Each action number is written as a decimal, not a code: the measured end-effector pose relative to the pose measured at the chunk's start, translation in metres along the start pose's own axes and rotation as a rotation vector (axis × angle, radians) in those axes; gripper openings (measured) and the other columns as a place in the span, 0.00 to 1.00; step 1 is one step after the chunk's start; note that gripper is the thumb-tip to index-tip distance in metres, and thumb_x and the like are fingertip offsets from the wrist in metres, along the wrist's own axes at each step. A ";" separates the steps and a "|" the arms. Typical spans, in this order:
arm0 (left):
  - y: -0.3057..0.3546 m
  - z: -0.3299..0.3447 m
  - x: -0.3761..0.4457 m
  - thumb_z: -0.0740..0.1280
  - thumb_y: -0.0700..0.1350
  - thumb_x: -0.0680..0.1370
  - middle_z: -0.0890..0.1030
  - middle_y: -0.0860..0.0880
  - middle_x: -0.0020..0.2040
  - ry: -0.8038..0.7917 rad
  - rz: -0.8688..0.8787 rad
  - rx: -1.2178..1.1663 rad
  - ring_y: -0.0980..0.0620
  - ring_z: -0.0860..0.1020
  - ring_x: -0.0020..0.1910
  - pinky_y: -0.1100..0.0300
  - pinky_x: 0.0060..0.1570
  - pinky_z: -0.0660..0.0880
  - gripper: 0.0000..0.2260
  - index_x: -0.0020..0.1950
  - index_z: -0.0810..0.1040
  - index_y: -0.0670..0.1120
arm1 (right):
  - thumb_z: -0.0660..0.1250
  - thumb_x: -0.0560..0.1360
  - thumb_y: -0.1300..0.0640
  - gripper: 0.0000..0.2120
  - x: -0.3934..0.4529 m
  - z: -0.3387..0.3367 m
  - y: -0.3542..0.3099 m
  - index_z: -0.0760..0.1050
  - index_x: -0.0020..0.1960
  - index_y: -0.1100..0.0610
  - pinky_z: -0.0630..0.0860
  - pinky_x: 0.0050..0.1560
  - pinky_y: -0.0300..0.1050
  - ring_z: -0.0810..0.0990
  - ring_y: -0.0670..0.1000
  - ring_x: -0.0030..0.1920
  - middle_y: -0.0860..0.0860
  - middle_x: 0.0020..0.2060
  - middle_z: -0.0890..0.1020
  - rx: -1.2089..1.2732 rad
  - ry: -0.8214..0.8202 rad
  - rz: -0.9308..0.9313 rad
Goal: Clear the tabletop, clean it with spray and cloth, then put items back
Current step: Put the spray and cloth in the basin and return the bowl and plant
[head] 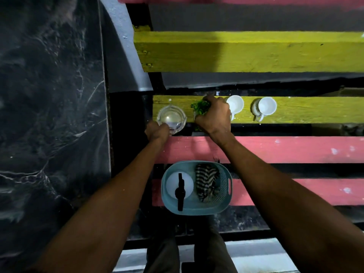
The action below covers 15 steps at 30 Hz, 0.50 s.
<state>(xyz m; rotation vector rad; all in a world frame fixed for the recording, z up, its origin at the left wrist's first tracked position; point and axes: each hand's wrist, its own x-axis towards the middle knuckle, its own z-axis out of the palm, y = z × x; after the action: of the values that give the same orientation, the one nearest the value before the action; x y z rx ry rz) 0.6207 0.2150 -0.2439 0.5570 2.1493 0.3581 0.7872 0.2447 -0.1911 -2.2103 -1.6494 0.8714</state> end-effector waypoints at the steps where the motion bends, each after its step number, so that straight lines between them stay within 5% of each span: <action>1: -0.003 -0.004 -0.008 0.68 0.39 0.74 0.84 0.35 0.57 0.001 0.014 0.006 0.36 0.82 0.56 0.51 0.52 0.79 0.15 0.59 0.81 0.34 | 0.76 0.65 0.54 0.27 -0.006 -0.005 -0.004 0.80 0.63 0.54 0.78 0.48 0.46 0.82 0.61 0.51 0.59 0.55 0.82 0.000 -0.007 -0.014; 10: -0.012 -0.051 -0.098 0.68 0.37 0.74 0.84 0.37 0.51 0.040 0.045 -0.262 0.39 0.84 0.49 0.43 0.52 0.82 0.08 0.52 0.79 0.37 | 0.75 0.65 0.54 0.27 -0.061 -0.075 -0.049 0.81 0.64 0.58 0.75 0.47 0.46 0.82 0.63 0.51 0.61 0.54 0.82 -0.011 -0.014 -0.185; 15: -0.003 -0.100 -0.141 0.71 0.39 0.73 0.83 0.39 0.45 0.071 0.129 -0.411 0.39 0.85 0.37 0.43 0.39 0.85 0.06 0.46 0.75 0.42 | 0.74 0.65 0.55 0.25 -0.092 -0.120 -0.103 0.82 0.62 0.57 0.80 0.47 0.50 0.82 0.64 0.49 0.62 0.52 0.83 0.013 0.075 -0.301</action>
<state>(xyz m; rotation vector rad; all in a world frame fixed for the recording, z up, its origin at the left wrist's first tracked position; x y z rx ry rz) 0.6131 0.1350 -0.0911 0.4508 2.0314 0.8776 0.7607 0.2104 -0.0133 -1.8932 -1.8684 0.7066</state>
